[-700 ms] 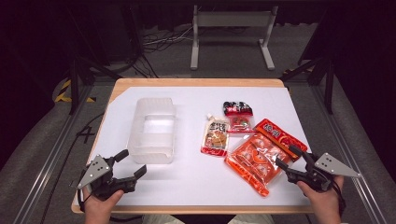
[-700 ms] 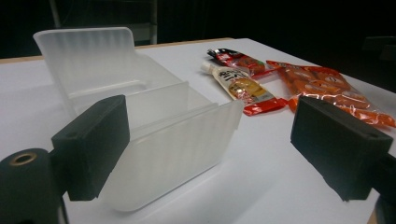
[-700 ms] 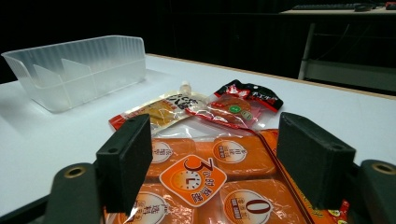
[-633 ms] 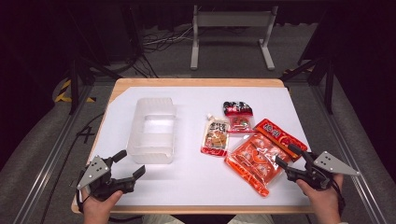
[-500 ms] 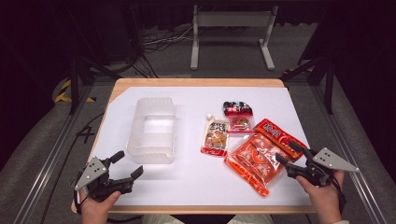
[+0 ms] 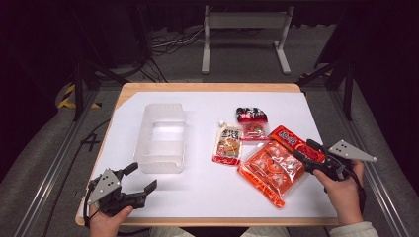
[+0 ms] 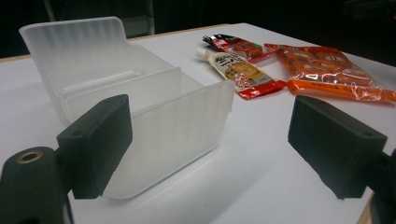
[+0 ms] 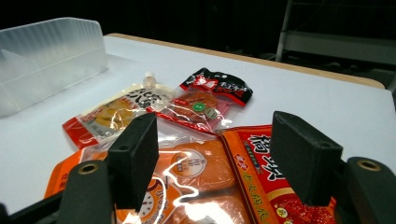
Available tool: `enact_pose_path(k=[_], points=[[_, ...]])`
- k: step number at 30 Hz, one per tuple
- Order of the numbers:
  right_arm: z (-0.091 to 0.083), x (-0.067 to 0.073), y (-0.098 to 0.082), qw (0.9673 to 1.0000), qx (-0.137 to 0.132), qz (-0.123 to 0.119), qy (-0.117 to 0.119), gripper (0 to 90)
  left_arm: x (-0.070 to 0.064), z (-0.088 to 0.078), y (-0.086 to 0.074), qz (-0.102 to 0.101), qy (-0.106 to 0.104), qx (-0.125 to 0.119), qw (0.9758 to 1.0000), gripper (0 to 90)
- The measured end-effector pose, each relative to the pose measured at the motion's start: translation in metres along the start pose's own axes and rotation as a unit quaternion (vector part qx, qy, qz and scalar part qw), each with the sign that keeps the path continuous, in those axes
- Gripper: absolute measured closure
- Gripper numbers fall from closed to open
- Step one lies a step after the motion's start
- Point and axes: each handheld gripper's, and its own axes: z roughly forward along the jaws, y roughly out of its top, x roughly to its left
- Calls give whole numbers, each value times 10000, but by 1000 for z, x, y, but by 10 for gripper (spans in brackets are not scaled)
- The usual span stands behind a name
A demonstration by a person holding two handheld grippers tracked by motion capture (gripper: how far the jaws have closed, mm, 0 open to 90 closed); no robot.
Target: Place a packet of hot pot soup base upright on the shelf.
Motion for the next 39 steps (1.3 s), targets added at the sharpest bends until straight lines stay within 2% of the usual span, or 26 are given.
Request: enact_pose_path(k=[4,8,10,12,15,16,17,18,19,20,22,26,27,29,32,34,37,38,39], points=[[8,-9,4,9997,214,7,-128,333,-4,2,1,153,0,33,9999,147],[17,-21,2,9973,627,62,-374,320,-6,3,1,185,77,37,9998,142],[22,-25,0,9969,664,180,-371,314,-7,4,1,176,80,18,9998,140],[27,-29,-2,9962,729,200,-443,309,-9,5,1,188,89,7,9998,131],[31,-34,-5,9943,850,294,-576,300,-10,5,2,283,51,-27,9996,134],[33,-35,-7,9935,886,404,-587,295,-11,5,2,269,124,-28,9996,134],[36,-35,-9,9927,952,481,-566,293,-10,4,3,255,92,-12,9996,138],[38,-35,-10,9914,1041,528,-588,293,-8,4,2,183,-52,-31,9998,186],[38,-35,-10,9914,1041,528,-588,293,-8,4,2,183,-52,-31,9998,211],[42,-35,-11,9901,1130,544,-623,293,-9,4,2,165,22,-13,9999,211],[45,-38,-13,9878,1252,589,-712,287,-8,3,2,155,38,-20,9999,212],[48,-46,-18,9790,1668,706,-934,267,-8,4,1,87,6,118,9999,230],[48,-48,-20,9774,1730,731,-975,264,-8,4,1,111,-28,142,9998,259],[50,-50,-23,9734,1863,733,-1112,255,-8,3,2,136,-7,113,9998,278],[51,-51,-26,9697,1978,727,-1235,219,-7,2,2,164,17,54,9999,274],[53,-52,-27,9679,1996,787,-1313,188,-6,3,2,141,-11,58,9999,260],[56,-50,-30,9672,1901,930,-1403,168,-6,4,2,89,-59,32,9999,252],[58,-50,-33,9666,1792,1158,-1419,176,-5,4,2,97,-63,33,9999,249],[60,-49,-35,9663,1752,1273,-1391,182,-5,3,2,81,-63,67,9999,247]])
